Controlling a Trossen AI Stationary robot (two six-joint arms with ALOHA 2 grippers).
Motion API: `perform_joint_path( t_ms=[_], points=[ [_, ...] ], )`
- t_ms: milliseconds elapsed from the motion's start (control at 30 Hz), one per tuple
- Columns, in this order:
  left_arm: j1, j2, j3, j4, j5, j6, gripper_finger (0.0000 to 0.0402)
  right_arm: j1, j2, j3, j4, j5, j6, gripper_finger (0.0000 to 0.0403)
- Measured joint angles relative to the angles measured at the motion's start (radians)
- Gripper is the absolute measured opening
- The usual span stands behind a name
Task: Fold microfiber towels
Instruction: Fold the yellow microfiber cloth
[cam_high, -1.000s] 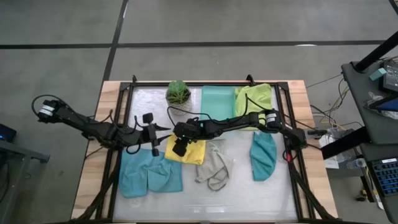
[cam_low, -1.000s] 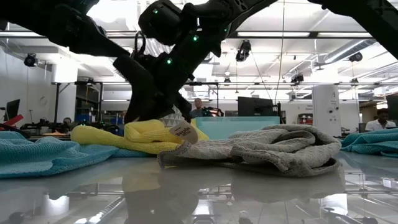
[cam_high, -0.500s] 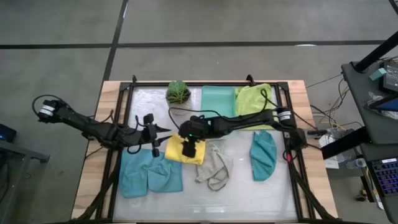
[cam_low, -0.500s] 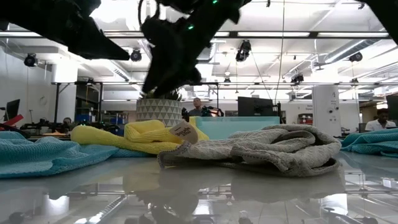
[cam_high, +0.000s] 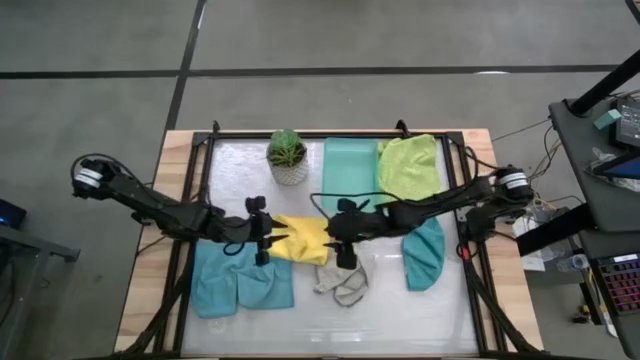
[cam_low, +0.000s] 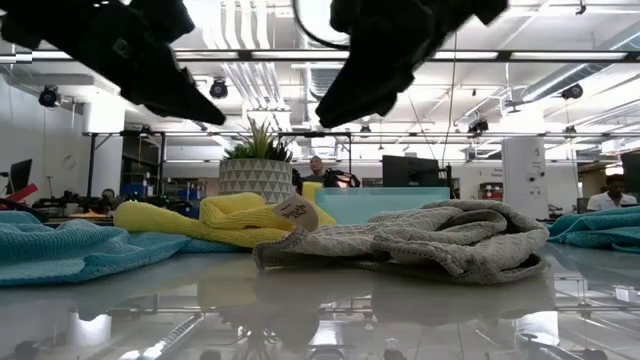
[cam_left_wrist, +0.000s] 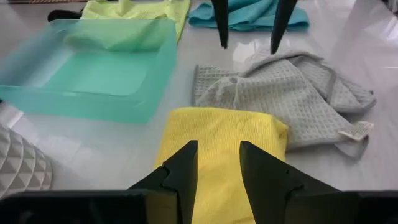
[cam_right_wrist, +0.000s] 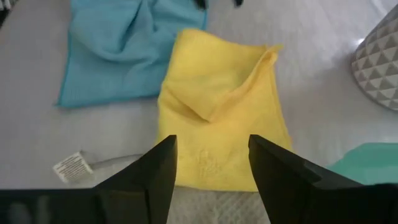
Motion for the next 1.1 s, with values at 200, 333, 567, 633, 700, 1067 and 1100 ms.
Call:
perform_joint_path(
  t_ms=[200, 333, 567, 633, 700, 1067, 1100],
  points=[
    [0.000, 0.109, 0.116, -0.155, 0.025, -0.046, 0.0105, -0.002, -0.080, -0.172, 0.210, 0.002, -0.076, 0.0187],
    [0.001, 0.177, 0.215, -0.333, 0.079, -0.108, 0.0105, -0.002, -0.125, -0.268, 0.358, 0.001, -0.166, 0.0187],
    [0.002, 0.293, 0.371, -0.534, 0.180, -0.133, 0.0105, -0.011, -0.190, -0.375, 0.530, 0.001, -0.228, 0.0187],
    [0.004, 0.327, 0.396, -0.538, 0.180, -0.131, 0.0105, -0.012, -0.209, -0.391, 0.539, 0.001, -0.222, 0.0187],
    [0.010, 0.361, 0.413, -0.539, 0.180, -0.124, 0.0105, -0.012, -0.217, -0.402, 0.544, 0.000, -0.219, 0.0187],
    [0.072, 0.477, 0.477, -0.535, 0.180, 0.020, 0.0105, -0.013, -0.202, -0.454, 0.616, 0.000, -0.196, 0.0187],
    [0.073, 0.476, 0.483, -0.536, 0.180, 0.029, 0.0107, -0.013, -0.196, -0.454, 0.622, 0.000, -0.195, 0.0187]
  ],
)
